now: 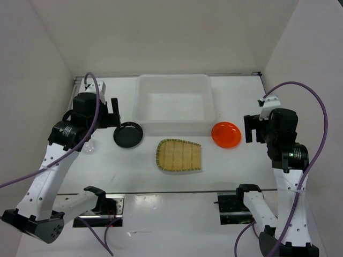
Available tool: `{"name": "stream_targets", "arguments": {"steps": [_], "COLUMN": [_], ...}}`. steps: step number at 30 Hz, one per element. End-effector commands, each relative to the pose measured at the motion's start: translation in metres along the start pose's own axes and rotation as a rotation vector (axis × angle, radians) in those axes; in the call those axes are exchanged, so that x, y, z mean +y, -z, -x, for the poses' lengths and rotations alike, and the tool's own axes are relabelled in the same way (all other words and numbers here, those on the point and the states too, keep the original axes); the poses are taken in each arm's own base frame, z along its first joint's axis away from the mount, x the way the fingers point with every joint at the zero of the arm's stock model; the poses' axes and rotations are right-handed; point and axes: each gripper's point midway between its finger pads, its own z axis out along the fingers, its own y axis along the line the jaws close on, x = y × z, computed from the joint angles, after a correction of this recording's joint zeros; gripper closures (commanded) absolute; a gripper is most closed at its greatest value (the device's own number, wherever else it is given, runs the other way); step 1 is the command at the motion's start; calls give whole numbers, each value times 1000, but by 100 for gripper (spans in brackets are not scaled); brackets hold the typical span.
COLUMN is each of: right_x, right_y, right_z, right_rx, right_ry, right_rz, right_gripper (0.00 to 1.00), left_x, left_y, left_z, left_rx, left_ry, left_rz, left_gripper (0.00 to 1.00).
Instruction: Place the mixed dishes into the plastic bin
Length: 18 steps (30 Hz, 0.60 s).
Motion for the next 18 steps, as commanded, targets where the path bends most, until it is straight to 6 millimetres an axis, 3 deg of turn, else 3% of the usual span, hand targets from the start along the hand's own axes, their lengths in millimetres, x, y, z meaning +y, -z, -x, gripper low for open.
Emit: {"name": "stream_targets", "arguments": {"steps": [1,4,7,8,11,13,18], "right_x": [-13,-24,-25,-25,-23,-22,-13], "right_y": [3,1,-1,1,3,6,12], "right_z": [2,6,5,8,12,17,13], "right_rx": [-4,-8,2,-7,-32,-61,-75], "right_ry": [-12,-4,21,20,27,16,17], "right_rz": [-67,-128,-124,-127,-111,-104,-63], "right_gripper": [1,1,1,1,1,1,1], "left_x": [-13,-24,-48,-69,-100,-103,-103], "left_y": [-1,-4,-7,-9,-22,-30,-39], "left_z": [2,1,-9,-25,-68,-97,-117], "left_rx": [3,29,94,174,389,484,473], "left_ry": [11,8,44,42,127,179,211], "left_rz": [-54,-105,-221,-333,-472,-455,-422], "left_gripper": [1,1,1,1,1,1,1]}}
